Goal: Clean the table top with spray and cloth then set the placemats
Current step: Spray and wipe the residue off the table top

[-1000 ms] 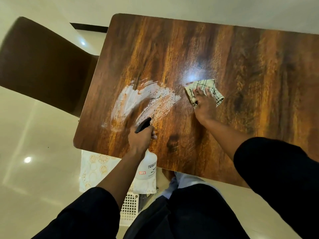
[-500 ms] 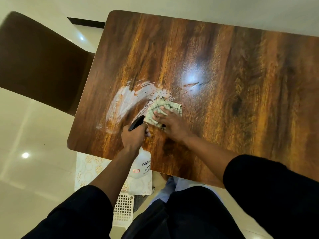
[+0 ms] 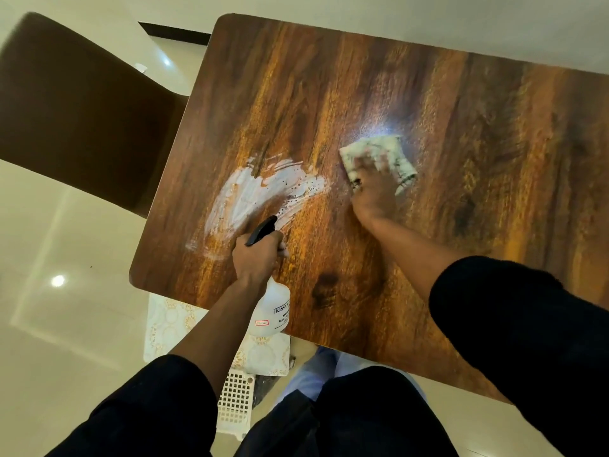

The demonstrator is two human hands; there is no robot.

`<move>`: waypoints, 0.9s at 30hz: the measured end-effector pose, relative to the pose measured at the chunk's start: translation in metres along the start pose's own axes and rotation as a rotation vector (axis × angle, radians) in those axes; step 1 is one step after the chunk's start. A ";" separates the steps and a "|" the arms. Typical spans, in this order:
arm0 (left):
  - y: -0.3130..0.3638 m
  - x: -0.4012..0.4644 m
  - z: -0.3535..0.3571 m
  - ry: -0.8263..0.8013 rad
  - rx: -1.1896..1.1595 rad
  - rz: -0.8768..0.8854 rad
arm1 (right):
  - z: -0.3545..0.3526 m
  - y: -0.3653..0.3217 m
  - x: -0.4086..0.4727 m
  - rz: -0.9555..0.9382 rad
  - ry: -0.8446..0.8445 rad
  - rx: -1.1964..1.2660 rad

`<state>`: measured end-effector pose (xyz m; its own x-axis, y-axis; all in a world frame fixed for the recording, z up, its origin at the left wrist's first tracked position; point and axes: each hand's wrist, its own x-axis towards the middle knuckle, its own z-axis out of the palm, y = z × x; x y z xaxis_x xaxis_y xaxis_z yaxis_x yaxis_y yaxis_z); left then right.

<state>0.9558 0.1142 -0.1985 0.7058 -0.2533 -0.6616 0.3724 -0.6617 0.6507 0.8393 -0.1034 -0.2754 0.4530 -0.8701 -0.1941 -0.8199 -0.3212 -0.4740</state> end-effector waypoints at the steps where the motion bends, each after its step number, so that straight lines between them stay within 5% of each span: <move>1: 0.001 0.000 0.002 0.001 -0.004 0.007 | 0.008 -0.011 -0.007 -0.066 -0.034 0.017; 5: 0.007 0.002 0.008 0.012 -0.014 -0.026 | 0.043 -0.047 -0.035 -0.432 -0.271 -0.044; 10: 0.015 0.008 0.010 0.030 -0.014 -0.042 | 0.030 -0.040 -0.024 -0.634 -0.352 -0.073; 19: 0.027 0.020 -0.008 0.127 -0.060 0.046 | -0.009 0.006 0.017 -0.073 0.000 -0.014; 23: 0.029 0.023 -0.021 0.105 -0.074 0.041 | 0.007 -0.024 0.005 -0.038 -0.015 -0.048; 27: 0.026 0.028 -0.036 0.098 -0.099 0.018 | 0.037 -0.058 -0.019 -0.215 -0.072 -0.090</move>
<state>1.0072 0.1151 -0.1870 0.7666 -0.1911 -0.6130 0.4134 -0.5836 0.6989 0.8913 -0.0546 -0.2759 0.6420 -0.7500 -0.1592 -0.7280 -0.5312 -0.4334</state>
